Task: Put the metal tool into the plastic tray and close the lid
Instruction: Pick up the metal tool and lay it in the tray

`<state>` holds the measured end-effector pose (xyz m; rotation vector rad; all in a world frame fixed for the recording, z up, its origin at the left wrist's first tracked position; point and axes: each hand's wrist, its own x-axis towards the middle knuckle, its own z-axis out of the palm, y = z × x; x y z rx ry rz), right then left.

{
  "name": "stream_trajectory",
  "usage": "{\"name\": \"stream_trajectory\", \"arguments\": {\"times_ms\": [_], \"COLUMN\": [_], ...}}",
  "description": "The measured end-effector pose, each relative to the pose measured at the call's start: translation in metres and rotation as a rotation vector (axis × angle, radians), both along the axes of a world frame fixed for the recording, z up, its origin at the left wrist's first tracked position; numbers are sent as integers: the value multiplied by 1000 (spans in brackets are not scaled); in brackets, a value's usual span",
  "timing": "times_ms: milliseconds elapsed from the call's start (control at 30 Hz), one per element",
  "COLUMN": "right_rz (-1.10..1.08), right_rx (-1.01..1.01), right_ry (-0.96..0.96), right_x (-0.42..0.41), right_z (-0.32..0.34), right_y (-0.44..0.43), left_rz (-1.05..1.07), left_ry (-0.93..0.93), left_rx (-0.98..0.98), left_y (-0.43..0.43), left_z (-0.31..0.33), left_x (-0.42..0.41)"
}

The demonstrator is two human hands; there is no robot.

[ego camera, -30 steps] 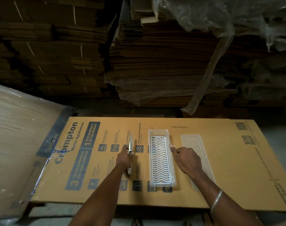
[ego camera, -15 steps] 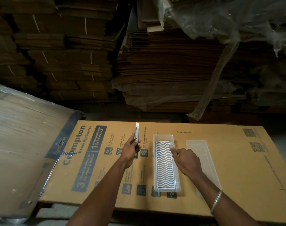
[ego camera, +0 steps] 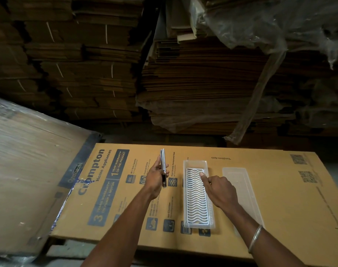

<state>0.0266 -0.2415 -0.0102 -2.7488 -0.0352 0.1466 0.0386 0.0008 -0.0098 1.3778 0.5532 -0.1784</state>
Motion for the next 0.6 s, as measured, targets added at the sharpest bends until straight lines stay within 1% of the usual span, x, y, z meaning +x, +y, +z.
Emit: {"name": "stream_trajectory", "arguments": {"times_ms": [67,167,233,333,500,600], "right_rz": [1,-4,-9,-29,-157,-206], "right_rx": [-5,3,4,5,91,53], "right_ry": [-3,-8,-5,27,118,129], "right_x": [0,-1,-1,-2,-5,-12], "right_z": [1,1,0,-5,-22,-30], "right_y": [1,0,-1,-5,-27,-45], "left_rz": [13,45,28,-26,-164,-246], "left_ry": [6,6,-2,-3,92,127], "left_rx": [-1,-59,-36,35,179,345], "left_y": [-2,-6,-10,-24,-57,-77], "left_z": [-1,-4,-6,-6,-19,-30], "left_x": [0,1,1,0,3,3]}}
